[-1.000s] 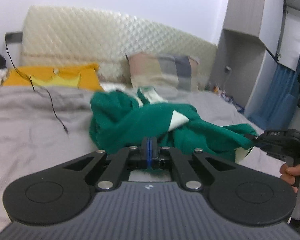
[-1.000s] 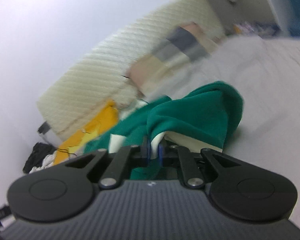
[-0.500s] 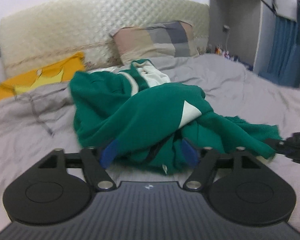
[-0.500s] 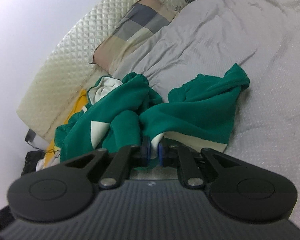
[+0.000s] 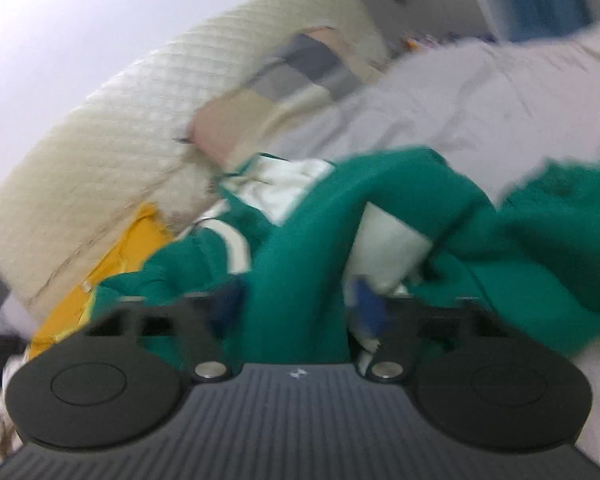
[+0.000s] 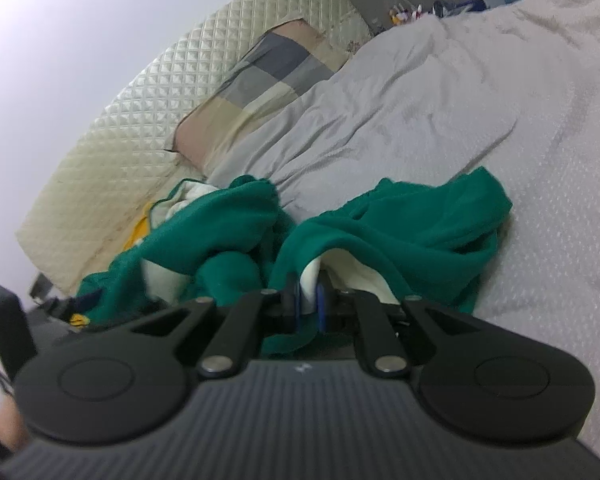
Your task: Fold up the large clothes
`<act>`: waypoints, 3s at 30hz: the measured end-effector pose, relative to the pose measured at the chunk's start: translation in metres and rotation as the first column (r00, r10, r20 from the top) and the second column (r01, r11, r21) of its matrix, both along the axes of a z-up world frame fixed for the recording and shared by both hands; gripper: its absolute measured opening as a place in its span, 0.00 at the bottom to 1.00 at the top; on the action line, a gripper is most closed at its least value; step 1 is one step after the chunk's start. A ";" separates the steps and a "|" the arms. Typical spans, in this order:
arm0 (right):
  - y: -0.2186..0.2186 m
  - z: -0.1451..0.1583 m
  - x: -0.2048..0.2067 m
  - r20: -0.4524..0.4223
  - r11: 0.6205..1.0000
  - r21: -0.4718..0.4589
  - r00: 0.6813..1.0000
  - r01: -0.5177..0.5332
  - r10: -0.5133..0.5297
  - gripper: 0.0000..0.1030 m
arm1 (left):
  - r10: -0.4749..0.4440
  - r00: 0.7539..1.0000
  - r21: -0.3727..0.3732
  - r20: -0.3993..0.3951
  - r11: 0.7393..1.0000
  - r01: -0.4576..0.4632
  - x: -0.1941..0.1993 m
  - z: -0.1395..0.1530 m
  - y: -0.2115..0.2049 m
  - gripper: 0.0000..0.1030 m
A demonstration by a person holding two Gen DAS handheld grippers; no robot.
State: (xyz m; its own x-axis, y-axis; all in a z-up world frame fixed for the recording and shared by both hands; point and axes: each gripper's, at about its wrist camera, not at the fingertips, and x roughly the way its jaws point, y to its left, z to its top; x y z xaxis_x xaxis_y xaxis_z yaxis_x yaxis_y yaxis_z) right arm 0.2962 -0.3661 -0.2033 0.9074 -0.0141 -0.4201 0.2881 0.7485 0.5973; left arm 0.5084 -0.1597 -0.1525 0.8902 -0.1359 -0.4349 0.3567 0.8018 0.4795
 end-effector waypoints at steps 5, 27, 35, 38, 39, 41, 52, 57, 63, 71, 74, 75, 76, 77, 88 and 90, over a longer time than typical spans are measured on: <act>-0.006 0.005 -0.009 0.036 0.999 -0.028 0.998 0.046 -0.045 0.10 | 0.172 0.984 -0.267 0.049 0.952 -0.153 -0.012 0.042 0.047 0.12; -0.026 0.092 -0.116 0.222 0.952 -0.172 0.951 0.254 -0.214 0.10 | 0.665 0.746 -0.776 -0.033 0.454 -0.439 -0.313 0.147 0.364 0.04; -0.049 0.060 -0.111 -0.053 0.943 -0.125 0.947 0.310 -0.318 0.10 | 0.738 0.603 -0.723 -0.302 0.235 -0.649 -0.343 0.091 0.457 0.04; -0.064 0.029 -0.100 -0.193 0.939 -0.059 0.919 0.338 -0.343 0.13 | 0.733 0.523 -0.637 -0.435 0.159 -0.754 -0.318 0.053 0.475 0.04; -0.067 0.021 -0.097 -0.216 0.937 -0.048 0.912 0.347 -0.349 0.15 | 0.729 0.496 -0.610 -0.472 0.136 -0.781 -0.311 0.042 0.480 0.04; -0.062 0.014 -0.088 -0.249 0.934 -0.080 0.900 0.348 -0.356 0.18 | 0.715 0.455 -0.575 -0.531 0.090 -0.813 -0.299 0.021 0.491 0.04; -0.050 0.010 -0.084 -0.302 0.934 -0.061 0.885 0.353 -0.354 0.44 | 0.618 0.437 -0.491 -0.654 0.093 -0.866 -0.317 -0.003 0.502 0.30; -0.048 0.025 -0.099 -0.255 0.943 -0.040 0.909 0.330 -0.329 0.65 | 0.643 0.445 -0.496 -0.623 0.115 -0.861 -0.350 0.033 0.508 0.72; -0.042 0.052 -0.124 -0.150 0.933 -0.114 0.922 0.342 -0.356 0.70 | 0.692 0.518 -0.514 -0.503 0.243 -0.823 -0.387 0.097 0.477 0.77; -0.002 0.095 -0.139 0.061 0.938 -0.289 0.981 0.193 -0.183 0.78 | 0.547 0.741 -0.599 -0.389 0.461 -0.655 -0.360 0.155 0.355 0.79; 0.022 0.095 -0.132 0.054 0.949 -0.316 0.998 0.004 0.014 0.77 | 0.456 0.803 -0.606 -0.384 0.531 -0.592 -0.333 0.155 0.297 0.79; 0.029 0.092 -0.128 0.043 0.950 -0.307 0.996 -0.063 0.080 0.77 | 0.429 0.819 -0.603 -0.382 0.555 -0.572 -0.325 0.153 0.279 0.79; 0.036 0.090 -0.125 0.031 0.947 -0.299 0.990 -0.121 0.136 0.76 | 0.402 0.831 -0.598 -0.384 0.578 -0.556 -0.316 0.150 0.260 0.79; 0.044 0.087 -0.123 0.017 0.940 -0.299 0.984 -0.163 0.176 0.76 | 0.374 0.843 -0.595 -0.385 0.597 -0.537 -0.306 0.144 0.241 0.79; 0.113 0.065 -0.092 -0.078 0.819 -0.345 0.883 -0.459 0.462 0.75 | 0.164 0.918 -0.558 -0.361 0.750 -0.354 -0.233 0.055 0.150 0.79; 0.118 0.060 -0.084 -0.088 0.810 -0.346 0.876 -0.473 0.474 0.75 | 0.160 0.912 -0.564 -0.377 0.742 -0.363 -0.218 0.041 0.153 0.79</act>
